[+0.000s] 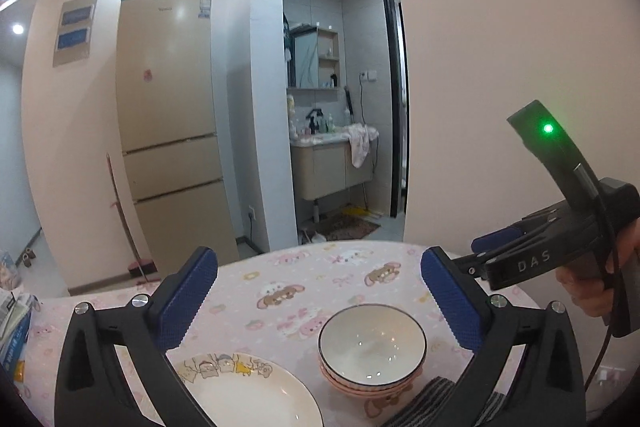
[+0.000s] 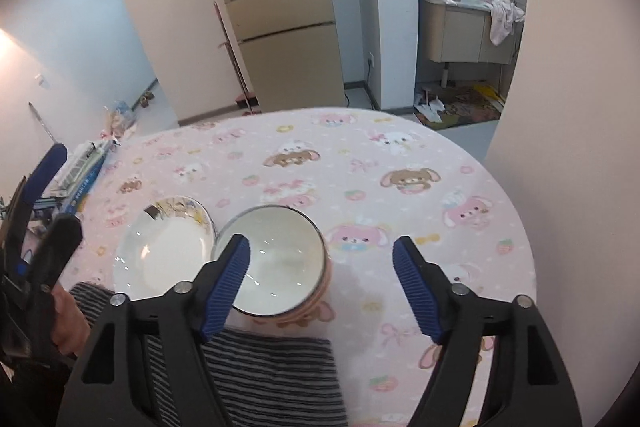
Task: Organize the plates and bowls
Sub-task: 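Open both tools and raise them away from the bowl stack, then close both tools on opposite rims of the nested bowl stack and lift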
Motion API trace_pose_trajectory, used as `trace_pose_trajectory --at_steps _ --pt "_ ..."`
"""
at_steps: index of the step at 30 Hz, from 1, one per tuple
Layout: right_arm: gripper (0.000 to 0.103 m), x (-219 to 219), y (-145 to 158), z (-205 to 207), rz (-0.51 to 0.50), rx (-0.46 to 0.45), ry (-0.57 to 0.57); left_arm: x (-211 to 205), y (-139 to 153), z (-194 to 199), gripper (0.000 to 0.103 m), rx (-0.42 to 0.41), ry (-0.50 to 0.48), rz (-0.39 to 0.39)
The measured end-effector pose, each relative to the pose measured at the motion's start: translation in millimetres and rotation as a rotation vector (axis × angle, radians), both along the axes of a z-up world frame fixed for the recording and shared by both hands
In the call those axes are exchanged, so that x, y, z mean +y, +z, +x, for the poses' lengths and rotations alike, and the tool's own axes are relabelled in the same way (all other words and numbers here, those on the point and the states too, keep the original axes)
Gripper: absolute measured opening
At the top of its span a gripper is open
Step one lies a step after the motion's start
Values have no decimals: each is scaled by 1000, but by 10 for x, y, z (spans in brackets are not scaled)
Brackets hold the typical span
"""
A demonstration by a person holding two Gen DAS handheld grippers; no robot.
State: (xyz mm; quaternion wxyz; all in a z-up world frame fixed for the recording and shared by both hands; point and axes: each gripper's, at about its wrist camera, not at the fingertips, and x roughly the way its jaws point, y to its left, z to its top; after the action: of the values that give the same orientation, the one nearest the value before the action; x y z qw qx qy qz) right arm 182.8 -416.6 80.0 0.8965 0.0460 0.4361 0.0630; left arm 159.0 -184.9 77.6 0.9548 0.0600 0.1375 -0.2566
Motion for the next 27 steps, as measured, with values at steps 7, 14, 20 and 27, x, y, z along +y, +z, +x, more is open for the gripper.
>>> trace_pose_trajectory --at_steps 7,14,20,27 --pt "81 -156 -241 51 64 -27 -70 -118 -191 411 103 281 -17 36" --pt "74 -184 -702 211 177 121 -7 -273 -602 932 103 533 3 119" --pt "71 -290 -947 388 270 254 -50 -457 -837 1180 103 704 -56 201" --pt "63 -343 -1136 553 369 352 -41 -585 -1017 1511 93 860 -65 245"
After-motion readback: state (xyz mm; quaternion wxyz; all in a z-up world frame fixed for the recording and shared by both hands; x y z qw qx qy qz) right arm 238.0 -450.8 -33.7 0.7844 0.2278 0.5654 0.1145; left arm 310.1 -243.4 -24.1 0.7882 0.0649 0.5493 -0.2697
